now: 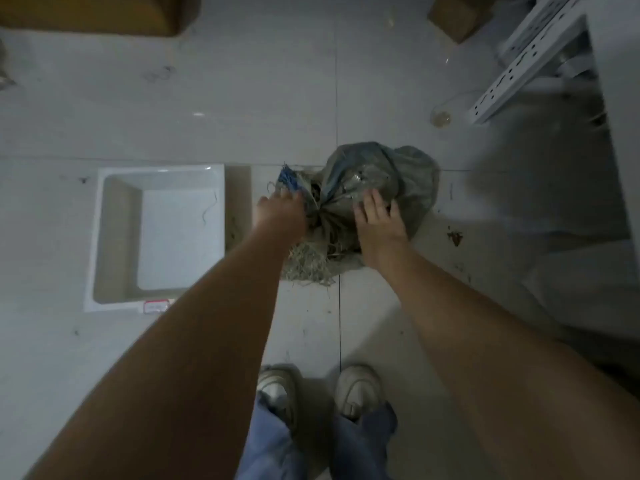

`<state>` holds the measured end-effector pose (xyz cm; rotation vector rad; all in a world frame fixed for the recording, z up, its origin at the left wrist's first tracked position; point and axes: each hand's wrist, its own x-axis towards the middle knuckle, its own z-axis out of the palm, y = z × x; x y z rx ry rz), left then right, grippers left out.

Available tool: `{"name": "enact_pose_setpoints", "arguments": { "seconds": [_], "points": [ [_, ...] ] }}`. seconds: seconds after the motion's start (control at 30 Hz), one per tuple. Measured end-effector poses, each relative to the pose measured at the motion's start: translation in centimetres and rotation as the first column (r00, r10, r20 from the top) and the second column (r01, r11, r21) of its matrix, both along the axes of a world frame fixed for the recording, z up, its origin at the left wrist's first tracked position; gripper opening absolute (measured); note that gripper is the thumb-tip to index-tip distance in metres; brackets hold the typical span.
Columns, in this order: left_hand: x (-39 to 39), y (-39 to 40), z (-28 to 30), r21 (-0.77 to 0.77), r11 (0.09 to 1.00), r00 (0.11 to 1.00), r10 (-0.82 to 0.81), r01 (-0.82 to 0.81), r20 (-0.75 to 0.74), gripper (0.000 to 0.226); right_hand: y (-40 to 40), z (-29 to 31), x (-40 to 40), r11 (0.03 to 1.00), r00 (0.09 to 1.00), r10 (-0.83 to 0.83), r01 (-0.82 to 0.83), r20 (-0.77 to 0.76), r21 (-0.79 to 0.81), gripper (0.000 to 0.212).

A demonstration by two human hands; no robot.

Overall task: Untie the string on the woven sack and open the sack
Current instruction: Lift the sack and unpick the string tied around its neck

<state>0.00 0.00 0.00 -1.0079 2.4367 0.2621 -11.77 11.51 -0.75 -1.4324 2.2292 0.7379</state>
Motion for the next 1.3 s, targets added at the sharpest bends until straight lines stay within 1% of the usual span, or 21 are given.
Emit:
{"name": "enact_pose_setpoints", "arguments": {
  "seconds": [0.03, 0.1, 0.17, 0.23, 0.3, 0.4, 0.5, 0.6, 0.67, 0.77, 0.87, 0.93, 0.97, 1.07, 1.1, 1.13, 1.17, 1.2, 1.23, 1.27, 1.3],
  "points": [
    [0.2, -0.5, -0.4, -0.018, 1.0, 1.0, -0.016, 0.016, 0.016, 0.053, 0.0, -0.4, -0.1, 0.999, 0.996, 0.038, -0.037, -0.076, 0.017, 0.091],
    [0.7, -2.1, -1.5, -0.083, 0.992, 0.996, -0.09, 0.091, 0.024, 0.052, -0.1, -1.2, -1.1, 0.999, 0.995, 0.031, -0.034, -0.095, -0.03, 0.104],
    [1.2, -3.7, -2.5, -0.084, 0.989, 0.992, -0.121, 0.123, 0.031, 0.055, -0.6, -1.8, -2.1, 0.992, 0.997, 0.072, -0.073, -0.021, -0.102, 0.112],
    [1.7, -3.7, -3.7, 0.013, 0.992, 0.99, -0.128, 0.127, 0.056, 0.057, -1.4, -2.3, -2.0, 0.986, 0.99, 0.136, -0.131, 0.043, -0.103, 0.11],
    [1.7, -2.7, -4.4, 0.191, 0.982, 0.999, 0.002, -0.012, 0.054, 0.054, -2.3, -2.5, -0.7, 0.984, 0.985, 0.157, -0.15, 0.074, -0.091, 0.101],
    [1.5, -0.6, -3.7, 0.377, 0.923, 0.997, 0.056, -0.072, 0.052, 0.037, -2.5, -1.9, 2.2, 0.99, 0.975, 0.107, -0.085, 0.197, -0.114, 0.078],
    [1.8, 1.7, -1.8, 0.556, 0.812, 0.968, 0.247, -0.179, -0.048, 0.037, -1.2, -0.2, 4.1, 0.996, 0.953, 0.023, 0.004, 0.303, -0.09, 0.067],
    [1.6, 3.2, 1.5, 0.596, 0.744, 0.923, 0.385, -0.302, -0.013, 0.045, 0.2, 1.9, 4.4, 0.991, 0.947, -0.003, 0.045, 0.322, -0.124, 0.053],
    [1.8, 3.7, 2.7, 0.598, 0.728, 0.911, 0.412, -0.335, 0.01, 0.046, 1.1, 3.2, 4.3, 0.987, 0.934, -0.029, 0.083, 0.357, -0.139, 0.044],
    [2.4, 4.3, 4.7, 0.605, 0.742, 0.916, 0.398, -0.289, -0.051, 0.036, 2.1, 5.3, 4.3, 0.974, 0.92, -0.074, 0.15, 0.386, -0.171, 0.033],
    [2.7, 4.9, 6.8, 0.588, 0.731, 0.882, 0.468, -0.347, -0.061, 0.023, 2.3, 6.5, 4.4, 0.954, 0.878, -0.153, 0.251, 0.453, -0.163, 0.032],
    [2.8, 4.8, 7.6, 0.6, 0.724, 0.823, 0.538, -0.34, -0.183, 0.026, 2.3, 7.2, 4.7, 0.918, 0.807, -0.224, 0.362, 0.546, -0.16, 0.035],
    [2.9, 4.6, 7.8, 0.64, 0.69, 0.751, 0.608, -0.338, -0.259, 0.027, 2.4, 7.7, 4.8, 0.889, 0.764, -0.255, 0.426, 0.593, -0.166, 0.038],
    [4.1, 4.3, 8.0, 0.722, 0.603, 0.464, 0.775, -0.339, -0.429, 0.029, 2.7, 9.5, 4.5, 0.763, 0.654, -0.295, 0.6, 0.696, -0.241, 0.04],
    [4.7, 4.1, 7.9, 0.703, 0.627, 0.45, 0.763, -0.337, -0.464, 0.027, 2.9, 10.1, 4.3, 0.714, 0.616, -0.313, 0.655, 0.723, -0.249, 0.038],
    [5.4, 4.1, 7.8, 0.65, 0.685, 0.5, 0.711, -0.33, -0.495, 0.035, 3.1, 10.6, 3.9, 0.66, 0.573, -0.322, 0.706, 0.754, -0.255, 0.036],
    [6.0, 4.1, 7.6, 0.53, 0.784, 0.614, 0.599, -0.321, -0.514, 0.048, 3.3, 10.9, 3.5, 0.608, 0.53, -0.327, 0.752, 0.783, -0.255, 0.035],
    [6.4, 4.3, 7.3, 0.345, 0.898, 0.757, 0.422, -0.274, -0.499, 0.06, 3.4, 11.4, 3.3, 0.561, 0.489, -0.323, 0.788, 0.81, -0.253, 0.034],
    [6.6, 4.6, 7.3, 0.184, 0.966, 0.853, 0.248, -0.182, -0.459, 0.07, 3.4, 11.8, 3.1, 0.521, 0.459, -0.319, 0.816, 0.829, -0.25, 0.035],
    [6.8, 4.9, 7.8, 0.098, 0.991, 0.9, 0.129, -0.096, -0.417, 0.075, 3.2, 12.1, 2.8, 0.481, 0.424, -0.318, 0.843, 0.848, -0.242, 0.034],
    [6.7, 5.3, 8.1, 0.099, 0.993, 0.915, 0.095, -0.06, -0.392, 0.073, 3.0, 12.1, 2.3, 0.433, 0.386, -0.317, 0.871, 0.866, -0.23, 0.032]
  ]
}}
